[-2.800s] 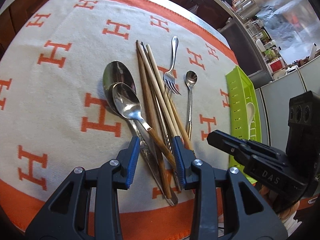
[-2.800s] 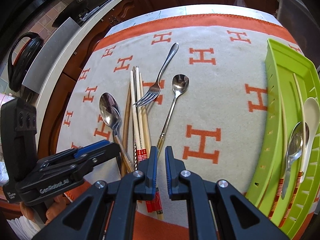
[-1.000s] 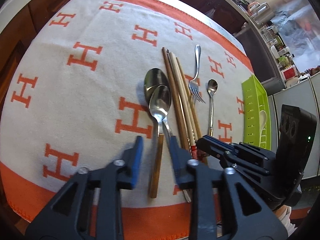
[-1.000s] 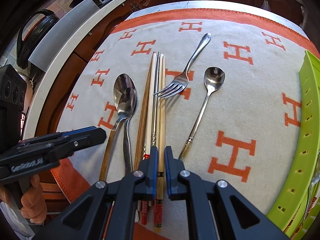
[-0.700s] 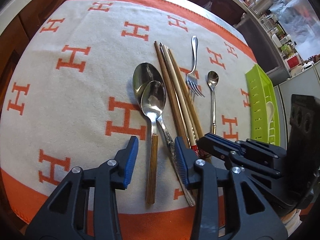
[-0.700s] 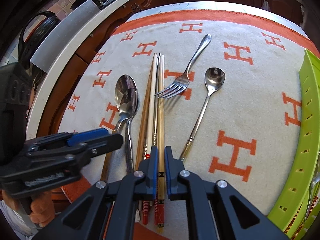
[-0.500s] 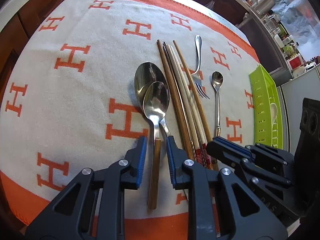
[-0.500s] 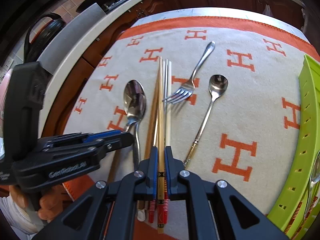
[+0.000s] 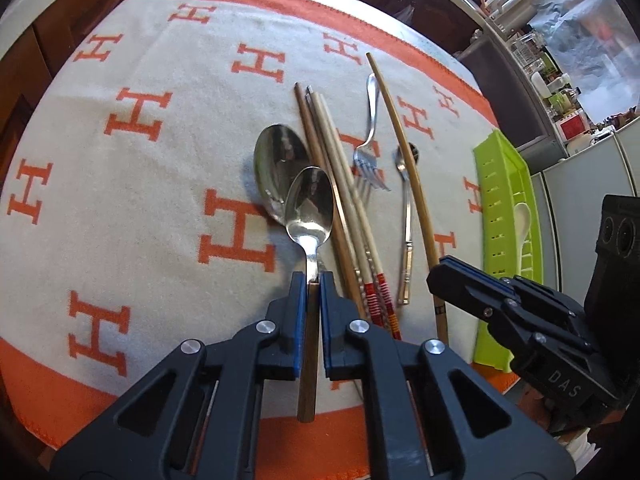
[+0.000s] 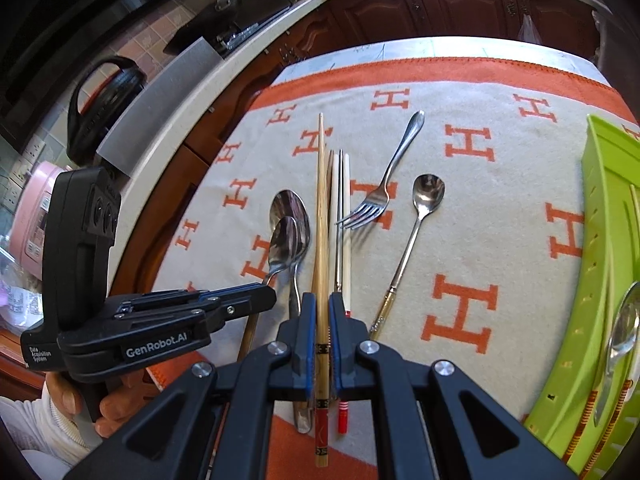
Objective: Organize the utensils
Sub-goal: 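Grasp a metal spoon with the left tool while the right tool grasps a wooden chopstick, then place the spoon in the green tray with the left tool while the right tool places the chopstick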
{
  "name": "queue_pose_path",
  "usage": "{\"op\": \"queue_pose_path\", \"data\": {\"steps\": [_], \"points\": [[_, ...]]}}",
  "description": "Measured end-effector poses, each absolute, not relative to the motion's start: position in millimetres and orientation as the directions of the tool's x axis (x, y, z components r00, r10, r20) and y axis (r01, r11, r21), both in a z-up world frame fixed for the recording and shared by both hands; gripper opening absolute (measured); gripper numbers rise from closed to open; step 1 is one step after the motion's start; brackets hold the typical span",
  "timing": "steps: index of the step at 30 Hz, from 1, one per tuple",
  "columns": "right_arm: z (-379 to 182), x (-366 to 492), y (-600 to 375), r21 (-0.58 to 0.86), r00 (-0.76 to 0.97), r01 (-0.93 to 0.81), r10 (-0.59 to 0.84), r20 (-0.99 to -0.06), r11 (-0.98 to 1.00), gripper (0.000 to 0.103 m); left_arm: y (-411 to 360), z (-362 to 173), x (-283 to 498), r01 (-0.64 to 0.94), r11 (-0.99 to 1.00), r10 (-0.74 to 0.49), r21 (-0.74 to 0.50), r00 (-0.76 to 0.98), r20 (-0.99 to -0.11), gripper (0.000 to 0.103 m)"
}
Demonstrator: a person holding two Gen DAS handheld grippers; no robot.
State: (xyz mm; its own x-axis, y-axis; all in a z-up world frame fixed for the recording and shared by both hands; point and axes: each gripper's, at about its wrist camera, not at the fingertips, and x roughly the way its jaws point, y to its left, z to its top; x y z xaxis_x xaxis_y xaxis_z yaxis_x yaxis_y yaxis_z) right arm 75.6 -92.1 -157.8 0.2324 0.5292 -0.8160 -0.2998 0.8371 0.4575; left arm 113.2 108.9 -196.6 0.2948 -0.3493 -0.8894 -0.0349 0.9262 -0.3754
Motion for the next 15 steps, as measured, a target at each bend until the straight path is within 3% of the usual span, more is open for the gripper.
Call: {"op": "queue_pose_path", "data": {"steps": [15], "points": [[-118, 38, -185, 0.529, 0.379, -0.109, 0.527, -0.761, 0.842, 0.006, 21, -122, 110, 0.159, 0.903, -0.43, -0.4, 0.326, -0.842, 0.005]]}}
